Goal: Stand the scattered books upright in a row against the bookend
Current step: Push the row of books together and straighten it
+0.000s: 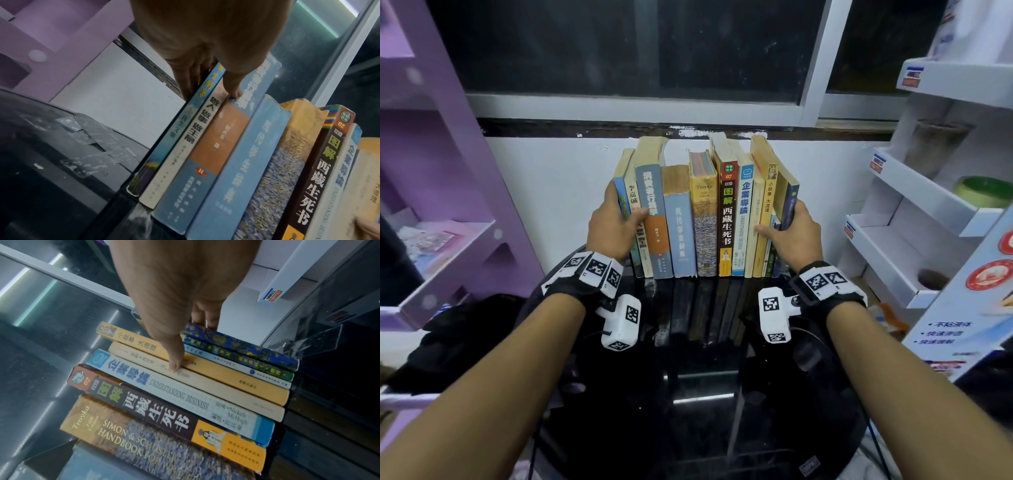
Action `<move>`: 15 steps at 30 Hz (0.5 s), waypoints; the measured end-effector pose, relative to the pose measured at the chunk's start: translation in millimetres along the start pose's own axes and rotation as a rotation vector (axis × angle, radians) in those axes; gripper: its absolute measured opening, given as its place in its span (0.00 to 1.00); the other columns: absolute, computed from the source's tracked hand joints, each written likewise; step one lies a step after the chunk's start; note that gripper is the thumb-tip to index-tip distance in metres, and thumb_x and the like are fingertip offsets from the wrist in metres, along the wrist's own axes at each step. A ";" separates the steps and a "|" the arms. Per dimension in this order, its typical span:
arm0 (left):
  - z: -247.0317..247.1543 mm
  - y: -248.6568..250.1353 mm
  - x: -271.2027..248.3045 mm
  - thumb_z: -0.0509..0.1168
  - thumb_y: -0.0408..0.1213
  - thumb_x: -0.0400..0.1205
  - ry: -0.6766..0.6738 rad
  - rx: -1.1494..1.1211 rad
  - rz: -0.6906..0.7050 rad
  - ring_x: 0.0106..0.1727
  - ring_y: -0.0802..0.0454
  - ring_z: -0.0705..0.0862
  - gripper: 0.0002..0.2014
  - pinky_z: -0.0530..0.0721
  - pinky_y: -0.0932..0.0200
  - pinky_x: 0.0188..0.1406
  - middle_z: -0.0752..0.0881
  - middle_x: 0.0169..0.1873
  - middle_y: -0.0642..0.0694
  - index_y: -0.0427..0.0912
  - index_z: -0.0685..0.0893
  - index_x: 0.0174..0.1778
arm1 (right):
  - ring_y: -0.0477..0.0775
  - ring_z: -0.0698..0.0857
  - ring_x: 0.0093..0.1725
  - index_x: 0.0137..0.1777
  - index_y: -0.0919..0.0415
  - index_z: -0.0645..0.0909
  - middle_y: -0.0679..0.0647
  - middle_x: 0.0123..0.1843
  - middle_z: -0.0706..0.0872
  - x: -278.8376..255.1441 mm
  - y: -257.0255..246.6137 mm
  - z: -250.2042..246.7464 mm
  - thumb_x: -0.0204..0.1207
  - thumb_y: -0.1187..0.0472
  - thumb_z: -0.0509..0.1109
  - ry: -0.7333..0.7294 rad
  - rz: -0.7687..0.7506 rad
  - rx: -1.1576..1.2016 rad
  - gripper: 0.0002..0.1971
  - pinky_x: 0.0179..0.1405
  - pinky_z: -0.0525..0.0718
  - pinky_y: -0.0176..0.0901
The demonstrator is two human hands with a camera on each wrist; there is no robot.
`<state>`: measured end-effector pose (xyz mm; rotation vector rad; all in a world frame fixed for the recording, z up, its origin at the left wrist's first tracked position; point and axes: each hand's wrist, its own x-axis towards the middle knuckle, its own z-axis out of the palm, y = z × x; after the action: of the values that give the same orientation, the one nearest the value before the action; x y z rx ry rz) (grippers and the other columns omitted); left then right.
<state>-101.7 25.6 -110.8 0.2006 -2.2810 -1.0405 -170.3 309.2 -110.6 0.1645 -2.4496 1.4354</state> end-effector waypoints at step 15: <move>13.6 19.0 5.7 0.65 0.45 0.83 -0.066 0.150 0.044 0.53 0.33 0.85 0.24 0.83 0.43 0.49 0.87 0.54 0.38 0.43 0.68 0.73 | 0.45 0.82 0.48 0.65 0.59 0.76 0.53 0.61 0.87 13.1 12.8 -20.0 0.72 0.57 0.79 -0.033 -0.044 -0.073 0.23 0.38 0.74 0.26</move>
<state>-112.2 44.9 -101.1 0.1793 -2.4136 -0.8658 -181.9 333.5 -108.1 0.2265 -2.5044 1.3329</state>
